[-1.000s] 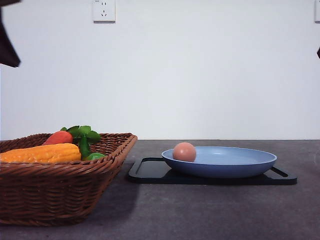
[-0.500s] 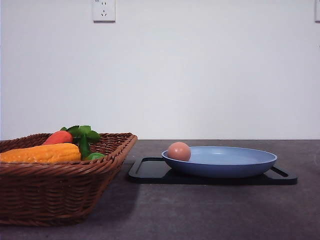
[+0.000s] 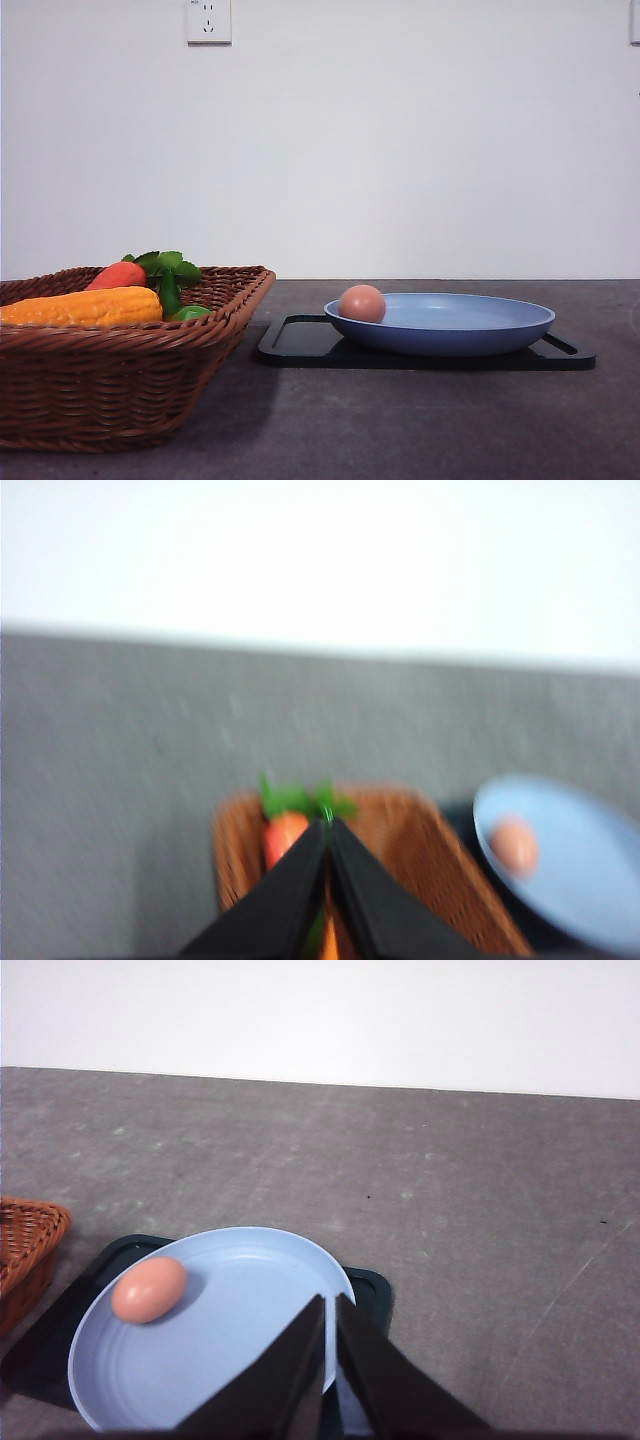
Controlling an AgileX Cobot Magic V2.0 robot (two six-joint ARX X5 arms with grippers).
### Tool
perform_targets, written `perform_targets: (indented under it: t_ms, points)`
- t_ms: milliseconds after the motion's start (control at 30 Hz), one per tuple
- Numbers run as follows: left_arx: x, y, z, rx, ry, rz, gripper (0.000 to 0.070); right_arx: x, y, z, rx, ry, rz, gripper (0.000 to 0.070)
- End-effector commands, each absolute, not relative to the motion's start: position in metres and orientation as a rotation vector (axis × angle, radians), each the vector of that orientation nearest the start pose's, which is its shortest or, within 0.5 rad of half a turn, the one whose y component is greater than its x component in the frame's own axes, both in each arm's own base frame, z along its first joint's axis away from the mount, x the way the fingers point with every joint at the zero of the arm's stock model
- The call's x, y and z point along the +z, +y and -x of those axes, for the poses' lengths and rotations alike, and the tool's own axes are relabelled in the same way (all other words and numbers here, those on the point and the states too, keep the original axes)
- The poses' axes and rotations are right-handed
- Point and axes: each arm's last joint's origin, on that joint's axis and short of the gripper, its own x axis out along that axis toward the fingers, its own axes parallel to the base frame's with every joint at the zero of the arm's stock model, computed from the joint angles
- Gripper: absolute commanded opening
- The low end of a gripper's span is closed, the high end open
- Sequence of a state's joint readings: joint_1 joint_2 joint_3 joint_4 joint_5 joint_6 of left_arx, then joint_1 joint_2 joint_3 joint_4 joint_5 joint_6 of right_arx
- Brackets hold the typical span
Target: Transfer egg from basket to plate and serve
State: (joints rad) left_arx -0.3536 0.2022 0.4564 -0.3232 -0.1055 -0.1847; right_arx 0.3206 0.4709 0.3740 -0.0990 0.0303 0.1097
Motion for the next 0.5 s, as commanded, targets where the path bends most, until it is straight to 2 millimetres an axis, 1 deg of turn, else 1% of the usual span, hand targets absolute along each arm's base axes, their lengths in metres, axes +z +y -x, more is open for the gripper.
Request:
perform_targets:
  t_ms: [0, 100, 200, 333, 467]
  points:
    - [0.272, -0.02, -0.07, -0.208, 0.042, 0.156, 0.0, 0.244, 0.04, -0.123, 0.279, 0.196, -0.086, 0.0]
    - [0.269, -0.01, -0.063, -0.106, -0.019, 0.141, 0.0, 0.244, 0.04, -0.123, 0.279, 0.196, -0.085, 0.0]
    - [0.261, -0.004, -0.062, -0.005, -0.032, 0.122, 0.0, 0.244, 0.04, -0.123, 0.279, 0.196, -0.085, 0.0]
    - [0.241, 0.003, -0.068, 0.108, 0.003, 0.119, 0.0, 0.244, 0.04, -0.123, 0.279, 0.196, -0.086, 0.0]
    - [0.217, 0.007, -0.076, 0.16, 0.069, 0.122, 0.0, 0.244, 0.04, -0.123, 0.279, 0.197, -0.085, 0.0]
